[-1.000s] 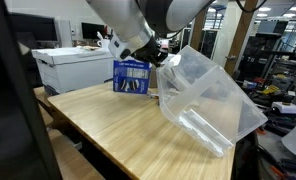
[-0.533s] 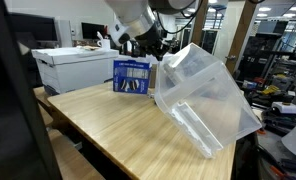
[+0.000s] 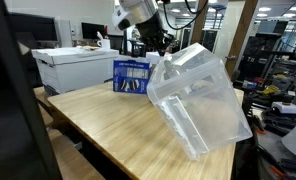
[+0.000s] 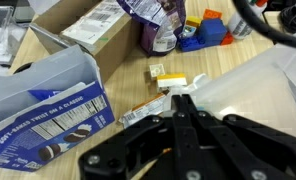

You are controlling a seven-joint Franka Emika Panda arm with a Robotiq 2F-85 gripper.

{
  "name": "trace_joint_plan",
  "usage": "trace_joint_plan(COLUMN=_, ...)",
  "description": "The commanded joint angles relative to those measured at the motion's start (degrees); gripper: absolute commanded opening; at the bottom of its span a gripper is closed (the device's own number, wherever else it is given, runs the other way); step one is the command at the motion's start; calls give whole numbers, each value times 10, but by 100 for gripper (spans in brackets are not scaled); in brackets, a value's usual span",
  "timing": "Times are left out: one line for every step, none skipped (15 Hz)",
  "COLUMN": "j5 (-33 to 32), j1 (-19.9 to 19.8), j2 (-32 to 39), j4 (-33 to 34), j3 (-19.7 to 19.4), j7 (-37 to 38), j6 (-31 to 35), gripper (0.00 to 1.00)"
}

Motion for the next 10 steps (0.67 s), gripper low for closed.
trace_joint_plan(j5=25, j1=-16, j2=-42, j4=-35, j3=6, j7=42, j6=18, gripper=2)
trace_joint_plan(j5=28, j1=-17, j2=-45, j4=-36, j3=6, j7=52, j6=20, gripper=2)
trace_joint_plan(j5=32, j1=-18, j2=-50, j4=-39, j3=5, j7=63, j6=23, gripper=2)
trace_joint_plan(j5=37, j1=-20, j2=-54, j4=-42, j3=5, j7=74, j6=26, gripper=2)
trace_joint_plan(j5=40, j1=-22, j2=-59, j4=-46, j3=5, j7=84, j6=30, gripper=2)
trace_joint_plan(j5=43, j1=-23, j2=-63, j4=-49, j3=5, j7=94, j6=33, gripper=2)
trace_joint_plan(j5=46, j1=-25, j2=-68, j4=-54, j3=5, j7=104, j6=37, gripper=2)
trace_joint_plan(j5=50, j1=-26, j2=-74, j4=-58, j3=4, j7=117, j6=41, gripper=2)
trace_joint_plan(j5=53, j1=-28, j2=-79, j4=-64, j3=4, j7=125, j6=47, gripper=2)
trace_joint_plan(j5=59, j1=-30, j2=-85, j4=-69, j3=4, j7=136, j6=53, gripper=2)
